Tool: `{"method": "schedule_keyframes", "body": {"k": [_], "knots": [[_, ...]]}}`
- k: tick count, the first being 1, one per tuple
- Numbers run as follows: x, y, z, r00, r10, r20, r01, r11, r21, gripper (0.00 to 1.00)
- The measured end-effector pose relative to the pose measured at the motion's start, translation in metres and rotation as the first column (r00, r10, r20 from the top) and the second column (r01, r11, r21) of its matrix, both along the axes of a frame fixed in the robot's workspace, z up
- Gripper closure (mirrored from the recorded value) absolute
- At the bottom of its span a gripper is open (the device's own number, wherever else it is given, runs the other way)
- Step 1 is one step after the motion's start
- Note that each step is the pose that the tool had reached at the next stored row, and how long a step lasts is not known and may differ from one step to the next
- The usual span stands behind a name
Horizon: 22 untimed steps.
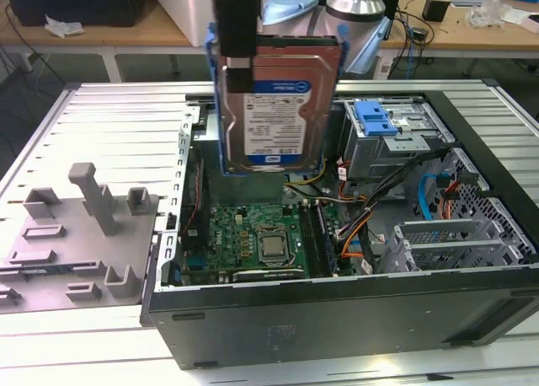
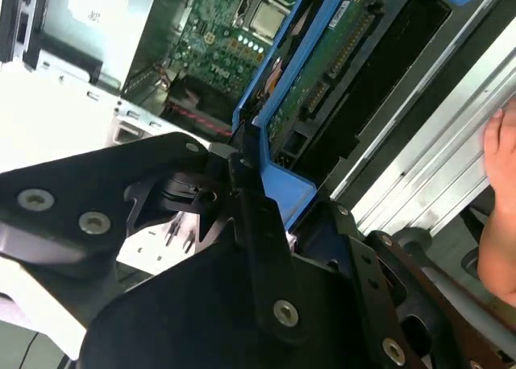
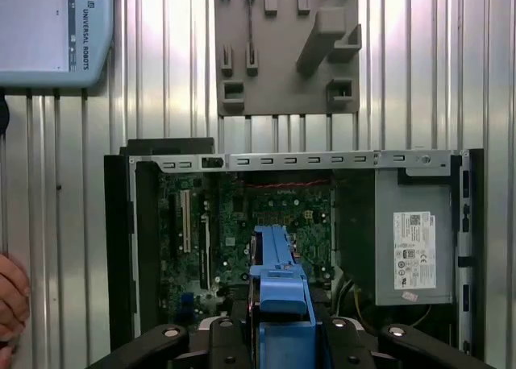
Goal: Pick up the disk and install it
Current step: 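Pick up the disk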
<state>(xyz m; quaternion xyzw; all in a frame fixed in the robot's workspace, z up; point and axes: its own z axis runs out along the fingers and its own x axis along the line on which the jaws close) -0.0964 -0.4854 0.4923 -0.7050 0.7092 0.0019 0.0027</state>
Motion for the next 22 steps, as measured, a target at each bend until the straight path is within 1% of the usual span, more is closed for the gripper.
{"method": "schedule_keyframes", "body": {"k": [10,11,15,16,19,22], "knots": [[0.037,-0.0052,0.0,1.0,0.0,-0.001,0.0,1.0,0.0,0.63],[0.042,-0.006,0.0,1.0,0.0,-0.0011,0.0,1.0,0.0,0.63],[0.057,-0.0084,0.0,1.0,0.0,-0.0013,0.0,1.0,0.0,0.63],[0.064,-0.0098,0.0,1.0,0.0,-0.0015,0.0,1.0,0.0,0.63],[0.071,-0.0122,0.0,1.0,0.0,-0.0022,0.0,1.0,0.0001,0.63],[0.071,-0.0125,0.0,1.0,0.0,-0.0023,0.0,1.0,-0.0001,0.63]]}}
